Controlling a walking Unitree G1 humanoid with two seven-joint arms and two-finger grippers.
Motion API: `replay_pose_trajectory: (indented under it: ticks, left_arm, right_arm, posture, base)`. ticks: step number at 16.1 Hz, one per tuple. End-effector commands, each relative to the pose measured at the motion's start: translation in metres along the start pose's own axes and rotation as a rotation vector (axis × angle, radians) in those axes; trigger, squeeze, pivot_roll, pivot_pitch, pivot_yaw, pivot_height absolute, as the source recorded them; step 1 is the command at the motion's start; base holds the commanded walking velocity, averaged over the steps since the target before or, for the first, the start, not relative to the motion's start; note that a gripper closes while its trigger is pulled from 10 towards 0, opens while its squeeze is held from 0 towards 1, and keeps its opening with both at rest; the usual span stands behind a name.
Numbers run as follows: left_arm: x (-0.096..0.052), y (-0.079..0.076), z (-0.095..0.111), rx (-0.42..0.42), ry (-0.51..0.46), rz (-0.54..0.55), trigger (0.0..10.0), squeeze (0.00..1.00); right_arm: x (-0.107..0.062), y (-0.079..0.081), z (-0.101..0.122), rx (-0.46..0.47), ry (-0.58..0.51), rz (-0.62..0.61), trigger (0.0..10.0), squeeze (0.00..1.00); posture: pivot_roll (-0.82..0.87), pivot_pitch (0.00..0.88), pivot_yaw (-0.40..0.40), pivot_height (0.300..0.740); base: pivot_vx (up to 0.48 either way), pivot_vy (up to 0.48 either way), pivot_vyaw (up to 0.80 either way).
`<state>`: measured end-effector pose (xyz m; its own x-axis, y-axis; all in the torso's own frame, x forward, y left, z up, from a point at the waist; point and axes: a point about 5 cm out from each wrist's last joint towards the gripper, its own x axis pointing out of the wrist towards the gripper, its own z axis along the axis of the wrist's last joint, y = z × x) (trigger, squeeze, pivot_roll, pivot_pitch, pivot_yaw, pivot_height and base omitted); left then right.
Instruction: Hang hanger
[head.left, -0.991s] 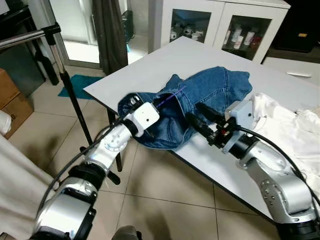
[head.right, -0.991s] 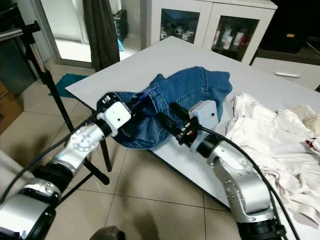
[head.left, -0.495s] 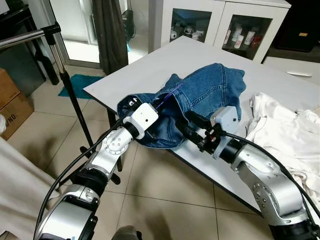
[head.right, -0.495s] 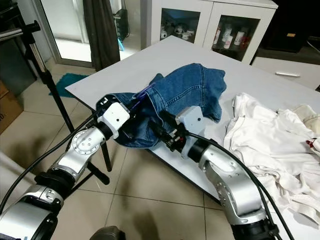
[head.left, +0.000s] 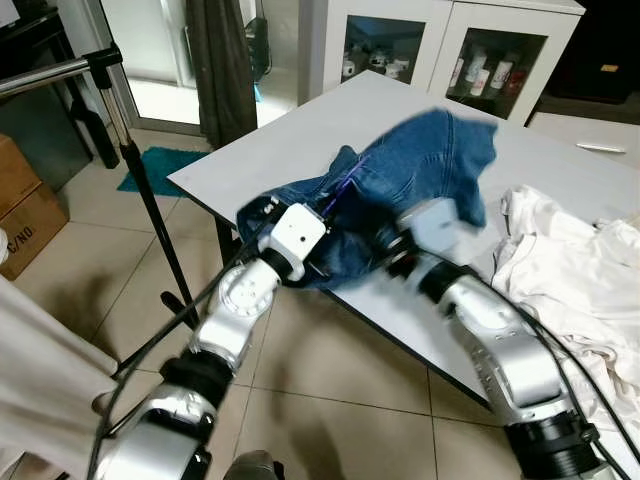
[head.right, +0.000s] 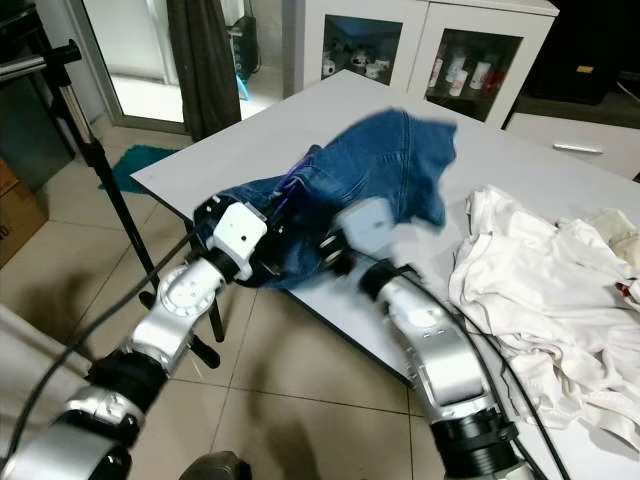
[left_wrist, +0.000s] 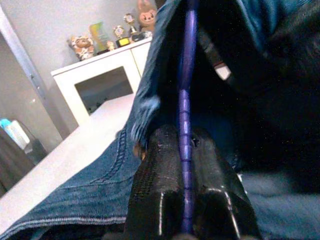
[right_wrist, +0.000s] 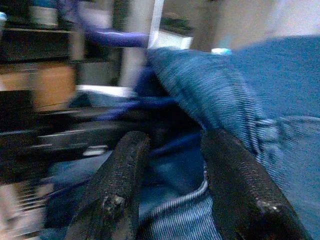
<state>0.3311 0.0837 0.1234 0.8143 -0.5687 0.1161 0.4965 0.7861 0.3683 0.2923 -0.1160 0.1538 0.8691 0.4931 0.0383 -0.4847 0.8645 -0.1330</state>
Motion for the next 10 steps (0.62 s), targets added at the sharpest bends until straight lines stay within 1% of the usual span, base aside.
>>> replay_pose_trajectory:
  ticks: [1, 2, 3, 4, 5, 6, 7, 8, 9, 10]
  left_arm:
    - [0.000, 0.004, 0.005, -0.028, -0.018, 0.037, 10.0, 0.00]
    - [-0.004, 0.002, 0.004, -0.050, -0.011, 0.050, 10.0, 0.00]
    - [-0.006, 0.003, 0.002, -0.075, -0.003, 0.069, 10.0, 0.00]
    - [-0.009, 0.004, 0.001, -0.098, 0.009, 0.093, 10.0, 0.00]
    - [-0.011, 0.006, -0.001, -0.113, 0.025, 0.113, 10.0, 0.00]
    - [-0.012, 0.007, -0.002, -0.114, 0.030, 0.120, 10.0, 0.00]
    - [-0.012, 0.008, -0.002, -0.114, 0.038, 0.127, 10.0, 0.00]
    - [-0.011, 0.009, -0.002, -0.112, 0.043, 0.129, 10.0, 0.00]
    - [-0.010, 0.009, -0.001, -0.110, 0.044, 0.126, 10.0, 0.00]
    - [-0.008, 0.006, 0.002, -0.078, 0.038, 0.105, 10.0, 0.00]
  right_arm:
    - [-0.005, -0.015, -0.001, -0.022, -0.014, -0.092, 10.0, 0.00]
    - [-0.009, -0.021, -0.002, -0.012, -0.036, -0.138, 10.0, 0.00]
    - [-0.013, -0.022, 0.001, 0.014, -0.067, -0.146, 10.0, 0.00]
    - [-0.018, -0.019, 0.005, 0.059, -0.107, -0.108, 10.0, 0.00]
    - [-0.023, -0.010, 0.009, 0.078, -0.134, -0.025, 10.0, 0.00]
    - [-0.026, -0.004, 0.010, 0.091, -0.137, 0.035, 10.0, 0.00]
    - [-0.032, 0.005, 0.012, 0.112, -0.150, 0.112, 10.0, 0.00]
    - [-0.038, 0.010, 0.014, 0.146, -0.154, 0.156, 10.0, 0.00]
    - [-0.041, 0.011, 0.014, 0.161, -0.149, 0.183, 10.0, 0.00]
    - [-0.046, 0.013, 0.016, 0.163, -0.137, 0.240, 10.0, 0.00]
  posture:
    - [0.20, 0.000, -0.003, 0.740]
    - [0.20, 0.000, -0.001, 0.740]
    - [0.20, 0.000, 0.003, 0.740]
    - [0.20, 0.000, 0.007, 0.740]
    - [0.20, 0.000, 0.009, 0.740]
    - [0.19, 0.000, 0.011, 0.740]
    - [0.19, 0.000, 0.015, 0.740]
    - [0.18, 0.000, 0.017, 0.740]
    - [0.17, 0.000, 0.019, 0.740]
    - [0.17, 0.000, 0.019, 0.740]
  base:
    - [0.000, 0.000, 0.00]
    - [0.000, 0.000, 0.00]
    - [0.000, 0.000, 0.00]
    - [0.000, 0.000, 0.00]
    - [0.000, 0.000, 0.00]
    - [0.000, 0.000, 0.00]
    - [0.000, 0.000, 0.00]
    - [0.000, 0.000, 0.00]
    - [0.000, 0.000, 0.00]
    - [0.000, 0.000, 0.00]
